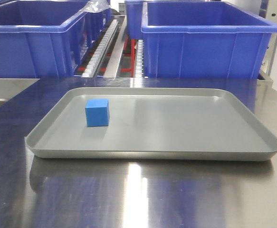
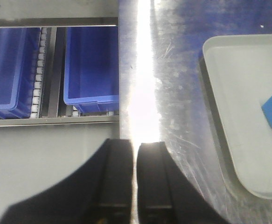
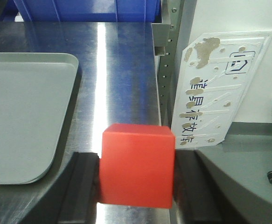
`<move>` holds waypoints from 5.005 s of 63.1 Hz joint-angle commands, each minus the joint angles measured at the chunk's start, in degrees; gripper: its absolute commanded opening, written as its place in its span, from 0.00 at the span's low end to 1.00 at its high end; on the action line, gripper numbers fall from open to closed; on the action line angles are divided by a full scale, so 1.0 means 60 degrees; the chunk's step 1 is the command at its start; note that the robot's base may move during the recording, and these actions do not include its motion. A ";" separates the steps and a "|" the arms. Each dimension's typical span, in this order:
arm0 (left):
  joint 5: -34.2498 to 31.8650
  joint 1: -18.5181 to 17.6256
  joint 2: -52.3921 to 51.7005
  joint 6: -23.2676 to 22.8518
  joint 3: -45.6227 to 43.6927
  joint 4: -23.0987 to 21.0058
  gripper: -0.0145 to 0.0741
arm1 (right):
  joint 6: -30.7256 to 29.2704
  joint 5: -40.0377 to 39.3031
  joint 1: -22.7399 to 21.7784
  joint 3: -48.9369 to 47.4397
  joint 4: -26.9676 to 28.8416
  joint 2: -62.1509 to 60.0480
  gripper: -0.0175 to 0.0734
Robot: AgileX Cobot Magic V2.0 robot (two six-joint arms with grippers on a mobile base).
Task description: Sort and place red and blue blocks on shelf
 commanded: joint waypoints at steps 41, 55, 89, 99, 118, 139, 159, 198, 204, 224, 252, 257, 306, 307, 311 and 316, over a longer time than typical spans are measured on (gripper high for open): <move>0.0431 -0.0045 0.1536 0.0860 -0.0924 -0.3110 0.73 | -0.0017 -0.0789 -0.0062 -0.0280 -0.0120 0.0051 0.26; 0.0537 -0.0336 0.2515 0.0860 -0.1879 -0.3292 0.73 | -0.0017 -0.0789 -0.0062 -0.0280 -0.0120 0.0051 0.26; 0.0570 -0.2835 0.5437 0.0644 -0.4070 -0.3292 0.73 | -0.0017 -0.0789 -0.0062 -0.0280 -0.0120 0.0051 0.26; 0.0348 -0.3259 0.6130 0.0147 -0.4623 -0.3209 0.73 | -0.0017 -0.0789 -0.0062 -0.0280 -0.0120 0.0051 0.26; 0.0328 -0.3926 0.7134 -0.1312 -0.5455 -0.1591 0.73 | -0.0017 -0.0789 -0.0062 -0.0280 -0.0120 0.0051 0.26; 0.0397 -0.4241 0.7850 -0.2278 -0.5770 -0.0610 0.73 | -0.0017 -0.0789 -0.0062 -0.0280 -0.0120 0.0051 0.26; 0.0160 -0.4406 0.8307 -0.2724 -0.5770 -0.0480 0.73 | -0.0017 -0.0778 -0.0062 -0.0280 -0.0120 0.0051 0.26; 0.0250 -0.4422 0.8812 -0.2788 -0.6045 -0.0465 0.73 | -0.0017 -0.0760 -0.0062 -0.0280 -0.0120 0.0051 0.26; 0.0250 -0.4422 0.8812 -0.2788 -0.6045 -0.0465 0.73 | -0.0017 -0.0760 -0.0062 -0.0280 -0.0120 0.0051 0.26; 0.0465 -0.4422 0.8812 -0.2788 -0.6045 -0.0459 0.63 | -0.0017 -0.0760 -0.0062 -0.0280 -0.0120 0.0051 0.26; 0.0731 -0.4422 0.8550 -0.2788 -0.6045 -0.0438 0.30 | -0.0017 -0.0760 -0.0062 -0.0280 -0.0120 0.0051 0.26; 0.0738 -0.4422 0.8379 -0.2788 -0.6045 -0.0347 0.30 | -0.0017 -0.0760 -0.0062 -0.0280 -0.0120 0.0051 0.26; 0.1963 -0.2744 0.4198 -0.2788 -0.4947 0.1055 0.31 | -0.0017 -0.0760 -0.0062 -0.0280 -0.0120 0.0051 0.26; 0.1912 -0.2699 0.4089 -0.2788 -0.4845 0.1055 0.30 | -0.0017 -0.0760 -0.0062 -0.0280 -0.0120 0.0051 0.26; 0.1759 -0.2482 0.3587 -0.2788 -0.4416 0.1055 0.30 | -0.0017 -0.0760 -0.0062 -0.0280 -0.0120 0.0051 0.26; 0.1555 -0.2199 0.2962 -0.2788 -0.3709 0.1055 0.30 | -0.0017 -0.0760 -0.0062 -0.0280 -0.0120 0.0051 0.26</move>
